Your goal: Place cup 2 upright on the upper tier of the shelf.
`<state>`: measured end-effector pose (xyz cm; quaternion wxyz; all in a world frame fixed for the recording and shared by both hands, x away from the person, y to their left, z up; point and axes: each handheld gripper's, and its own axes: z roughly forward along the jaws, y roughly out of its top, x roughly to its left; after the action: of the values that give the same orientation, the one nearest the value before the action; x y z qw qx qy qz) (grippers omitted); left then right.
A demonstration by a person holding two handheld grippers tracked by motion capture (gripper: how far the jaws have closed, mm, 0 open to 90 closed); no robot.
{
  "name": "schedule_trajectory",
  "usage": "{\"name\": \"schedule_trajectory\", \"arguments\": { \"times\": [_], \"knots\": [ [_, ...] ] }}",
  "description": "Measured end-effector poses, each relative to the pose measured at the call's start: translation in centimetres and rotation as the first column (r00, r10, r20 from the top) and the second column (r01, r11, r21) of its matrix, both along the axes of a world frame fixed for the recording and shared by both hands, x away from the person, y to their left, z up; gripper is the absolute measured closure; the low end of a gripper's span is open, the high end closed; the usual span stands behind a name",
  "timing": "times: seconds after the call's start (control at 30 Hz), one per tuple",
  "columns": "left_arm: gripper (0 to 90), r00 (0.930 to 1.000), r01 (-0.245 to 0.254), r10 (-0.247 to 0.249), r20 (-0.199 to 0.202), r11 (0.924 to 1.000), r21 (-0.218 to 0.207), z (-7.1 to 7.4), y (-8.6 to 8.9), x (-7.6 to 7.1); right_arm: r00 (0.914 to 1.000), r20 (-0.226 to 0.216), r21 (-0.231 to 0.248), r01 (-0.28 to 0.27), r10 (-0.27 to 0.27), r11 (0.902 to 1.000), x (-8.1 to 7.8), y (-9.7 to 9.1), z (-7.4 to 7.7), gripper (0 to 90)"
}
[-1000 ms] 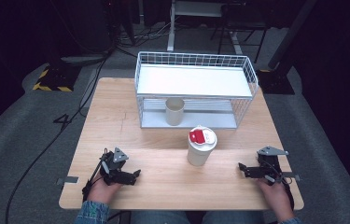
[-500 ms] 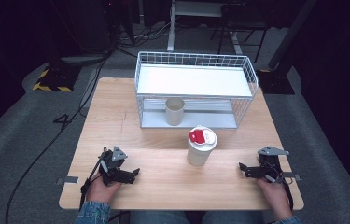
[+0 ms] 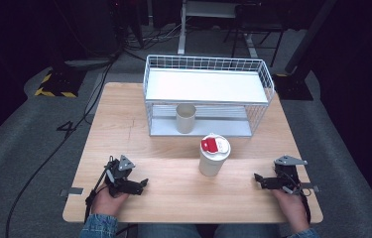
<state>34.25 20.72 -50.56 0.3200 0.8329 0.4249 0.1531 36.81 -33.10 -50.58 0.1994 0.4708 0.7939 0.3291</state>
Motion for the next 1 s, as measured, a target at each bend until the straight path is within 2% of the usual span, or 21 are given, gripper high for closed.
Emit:
{"name": "schedule_trajectory", "arguments": {
  "times": [0.1,0.3,0.5,0.67,0.7,0.73,0.77,0.87,1.0],
  "knots": [
    [0.4,1.0,-0.003,0.003,0.001,1.0,-0.003,0.0,0.0,0.0,0.9999,0.01,-0.005,-0.006,0.007,1.0,-0.1,0.1,0.3,0.2],
    [0.3,0.9999,-0.01,0.01,-0.004,0.9999,-0.012,-0.1,0.0,0.0,0.9978,0.029,0.034,-0.061,0.06,0.9975,-0.5,0.8,1.8,0.2],
    [0.4,0.9999,-0.01,0.01,-0.002,0.9999,-0.012,-0.1,0.0,0.0,0.9899,0.065,0.064,-0.13,0.126,0.9894,-1.2,1.7,3.5,0.2],
    [0.4,0.9999,-0.01,0.01,-0.002,0.9999,-0.011,-0.1,0.0,0.0,0.9736,0.093,0.082,-0.216,0.208,0.9729,-1.7,3.1,4.9,0.2],
    [0.4,0.9999,-0.01,0.01,-0.002,0.9999,-0.011,-0.1,0.0,0.0,0.9736,0.093,0.082,-0.216,0.208,0.9729,-1.7,3.1,4.9,0.2],
    [0.4,0.9999,-0.01,0.01,-0.002,0.9999,-0.011,-0.1,0.0,0.0,0.9629,0.099,0.077,-0.259,0.251,0.9628,-1.8,4.0,5.4,0.5],
    [0.4,0.9999,-0.01,0.01,-0.002,0.9999,-0.011,-0.1,0.0,0.0,0.9578,0.098,0.074,-0.278,0.27,0.9578,-1.8,4.4,5.6,0.5],
    [0.4,0.9999,-0.011,0.011,-0.002,0.9999,-0.01,-0.1,0.0,0.0,0.9449,0.096,0.069,-0.32,0.313,0.9449,-1.8,5.5,6.1,0.6],
    [0.4,0.9999,-0.011,0.011,-0.002,0.9999,-0.011,-0.1,0.0,0.0,0.9339,0.105,0.079,-0.35,0.342,0.9332,-1.6,6.7,6.5,0.5]
  ]
}}
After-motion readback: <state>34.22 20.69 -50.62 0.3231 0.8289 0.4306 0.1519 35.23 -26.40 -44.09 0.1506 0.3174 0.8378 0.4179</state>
